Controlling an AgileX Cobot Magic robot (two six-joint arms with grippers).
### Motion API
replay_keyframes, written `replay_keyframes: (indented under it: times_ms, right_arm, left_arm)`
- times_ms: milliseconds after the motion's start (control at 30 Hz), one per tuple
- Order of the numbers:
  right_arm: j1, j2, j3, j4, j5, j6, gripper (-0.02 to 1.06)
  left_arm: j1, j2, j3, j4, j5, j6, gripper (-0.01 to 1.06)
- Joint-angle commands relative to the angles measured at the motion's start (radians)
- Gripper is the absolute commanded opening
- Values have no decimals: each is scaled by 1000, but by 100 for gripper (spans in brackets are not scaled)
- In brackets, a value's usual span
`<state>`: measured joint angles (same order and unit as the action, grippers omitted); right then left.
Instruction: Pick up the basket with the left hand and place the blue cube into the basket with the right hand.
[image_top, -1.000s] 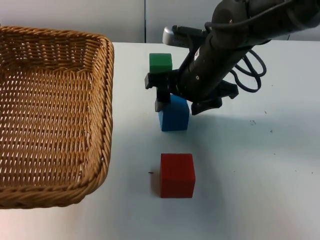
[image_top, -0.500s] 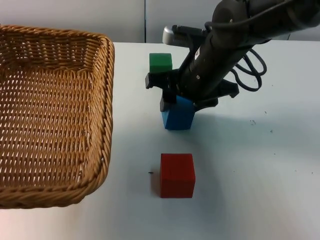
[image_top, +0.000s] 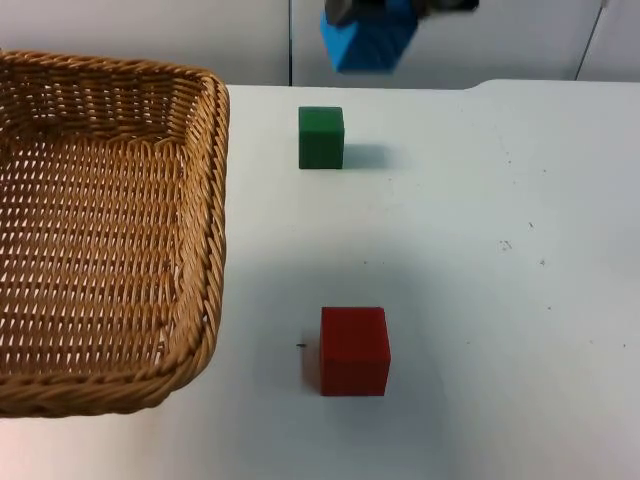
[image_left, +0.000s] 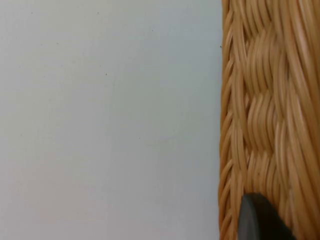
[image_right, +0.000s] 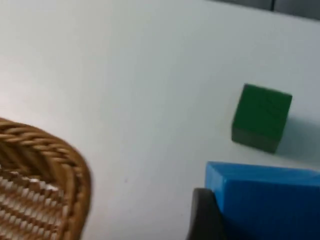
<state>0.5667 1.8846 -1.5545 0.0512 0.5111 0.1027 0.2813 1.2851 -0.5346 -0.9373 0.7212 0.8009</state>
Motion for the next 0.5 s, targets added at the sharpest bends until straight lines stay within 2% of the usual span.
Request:
replay_keyframes:
  times_ms: [0,67,233,267,333,467]
  right_arm:
    - [41,-52,-6,-4,-23,-56,0]
    - [61,-68,-6,-4,-30,-68,0]
    - [176,-77,-6,-2,-47,-133,0]
    - [176,-77,-6,-2,-47,-133,0]
    - [245,-56,-6,-2,-47,-142,0]
    - [312,-22,-6,-2,-82,-162,0]
  left_arm:
    - [4,3,1,-32,17,2,0]
    - [4,3,1,-32,17,2,0]
    - [4,3,1,-34,18,2,0]
    - [4,3,1,-34,18,2,0]
    - [4,3,1,-34,18,2,0]
    - [4,3,1,-34,21,2,0]
